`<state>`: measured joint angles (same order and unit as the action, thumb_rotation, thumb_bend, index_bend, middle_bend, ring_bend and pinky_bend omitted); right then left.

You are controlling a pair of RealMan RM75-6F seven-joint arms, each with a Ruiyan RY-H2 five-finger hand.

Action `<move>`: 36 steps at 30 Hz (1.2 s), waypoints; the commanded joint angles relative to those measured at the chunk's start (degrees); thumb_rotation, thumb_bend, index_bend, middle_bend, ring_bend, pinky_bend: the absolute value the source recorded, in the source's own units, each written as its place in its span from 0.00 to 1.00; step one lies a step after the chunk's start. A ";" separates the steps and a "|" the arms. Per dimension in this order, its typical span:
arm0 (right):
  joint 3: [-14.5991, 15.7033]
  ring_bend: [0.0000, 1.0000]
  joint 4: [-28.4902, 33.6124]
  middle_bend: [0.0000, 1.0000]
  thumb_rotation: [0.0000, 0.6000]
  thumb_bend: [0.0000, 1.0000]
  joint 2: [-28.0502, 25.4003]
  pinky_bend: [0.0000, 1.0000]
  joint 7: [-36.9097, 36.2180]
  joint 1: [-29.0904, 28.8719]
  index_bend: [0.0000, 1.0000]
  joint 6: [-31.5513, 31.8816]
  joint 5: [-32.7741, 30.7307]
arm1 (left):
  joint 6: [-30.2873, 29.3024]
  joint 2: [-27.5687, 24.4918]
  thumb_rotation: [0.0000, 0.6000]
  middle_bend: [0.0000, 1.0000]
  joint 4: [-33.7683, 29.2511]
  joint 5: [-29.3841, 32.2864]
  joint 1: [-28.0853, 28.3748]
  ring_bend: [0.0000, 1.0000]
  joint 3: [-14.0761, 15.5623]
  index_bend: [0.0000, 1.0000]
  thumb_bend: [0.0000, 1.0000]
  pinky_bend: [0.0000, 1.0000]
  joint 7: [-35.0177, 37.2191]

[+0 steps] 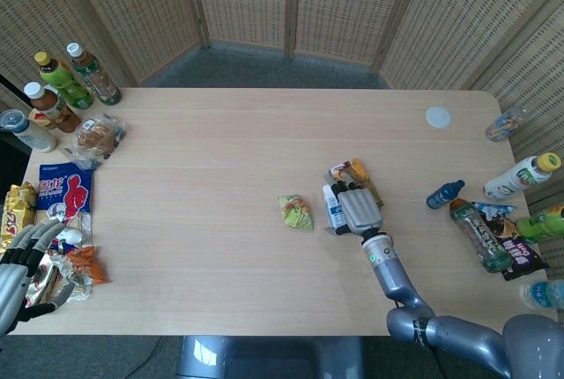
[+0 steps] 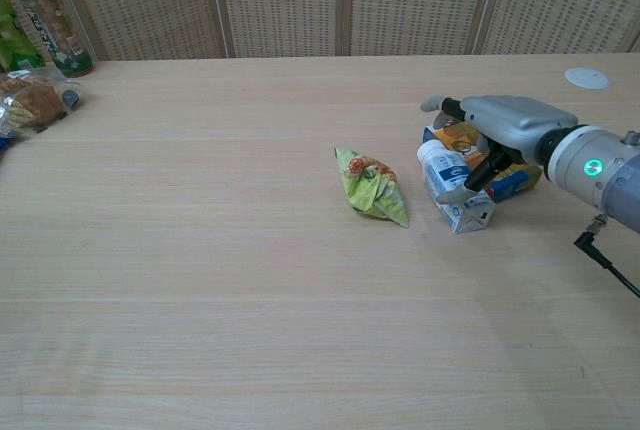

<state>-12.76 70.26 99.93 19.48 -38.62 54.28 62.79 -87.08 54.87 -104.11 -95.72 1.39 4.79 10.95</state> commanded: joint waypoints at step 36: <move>1.83 0.07 5.28 0.18 0.84 0.00 -2.14 0.33 4.32 -2.16 0.00 -2.05 -4.28 | -0.73 0.18 1.00 0.06 1.24 -0.46 -0.59 0.00 0.57 0.05 0.35 0.00 0.94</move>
<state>-10.98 76.96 96.87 24.50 -40.35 53.05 58.98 -87.80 55.06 -102.88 -96.18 0.81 5.36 11.89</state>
